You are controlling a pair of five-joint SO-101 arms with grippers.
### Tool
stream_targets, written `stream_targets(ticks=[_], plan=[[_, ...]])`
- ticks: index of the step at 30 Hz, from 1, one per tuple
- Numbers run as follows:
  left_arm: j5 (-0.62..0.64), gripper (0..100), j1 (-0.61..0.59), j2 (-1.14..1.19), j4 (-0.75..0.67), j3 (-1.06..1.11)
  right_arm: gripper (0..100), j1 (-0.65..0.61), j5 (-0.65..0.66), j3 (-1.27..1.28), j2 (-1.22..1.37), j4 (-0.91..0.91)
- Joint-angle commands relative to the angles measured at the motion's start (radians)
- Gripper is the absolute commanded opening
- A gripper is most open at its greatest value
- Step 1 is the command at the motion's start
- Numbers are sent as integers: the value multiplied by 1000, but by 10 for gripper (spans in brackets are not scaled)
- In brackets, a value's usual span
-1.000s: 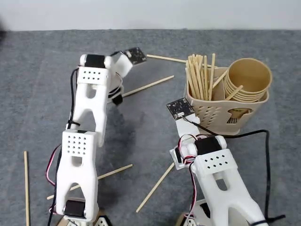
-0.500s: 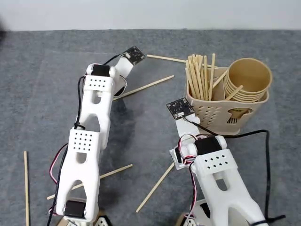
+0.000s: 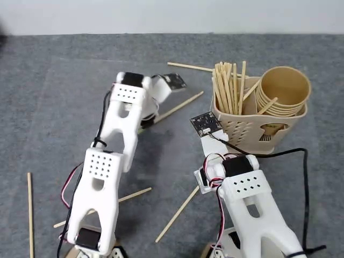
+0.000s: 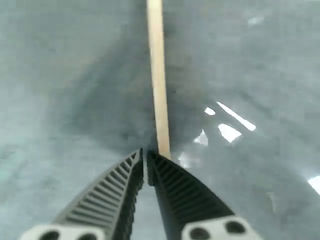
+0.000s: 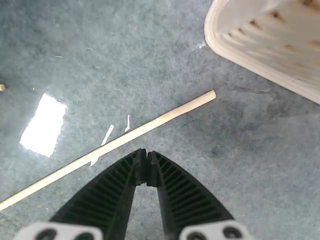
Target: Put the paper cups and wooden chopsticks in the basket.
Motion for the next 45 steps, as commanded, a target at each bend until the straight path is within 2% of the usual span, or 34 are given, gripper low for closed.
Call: stream_targets(ticks=[1, 4, 8, 11, 15, 21, 27, 35, 40, 45], plan=[[-23, 19, 61, -206, 35, 232, 9, 8, 2, -3, -22, -10], [-40, 19, 94, -321, 34, 364, 9, 8, 2, -3, -22, -10], [-38, 29, 101, -433, 34, 420, 9, 8, 2, -3, -22, -10], [-35, 109, 101, -476, 34, 427, 9, 8, 2, -3, -27, -7], [49, 186, 104, -473, 8, 430, 9, 8, 2, -3, -30, -5], [71, 187, 163, -379, 5, 446, 9, 8, 2, -3, -30, -4], [161, 187, 173, -299, -9, 403, 9, 10, 2, -3, -31, -4], [184, 187, 203, -339, -6, 395, 9, 10, -3, -11, -39, -12], [192, 187, 210, -420, 21, 395, 9, 10, -8, -12, -193, -5], [253, 187, 218, -431, 20, 409, 9, 8, -8, -3, -441, 56]])
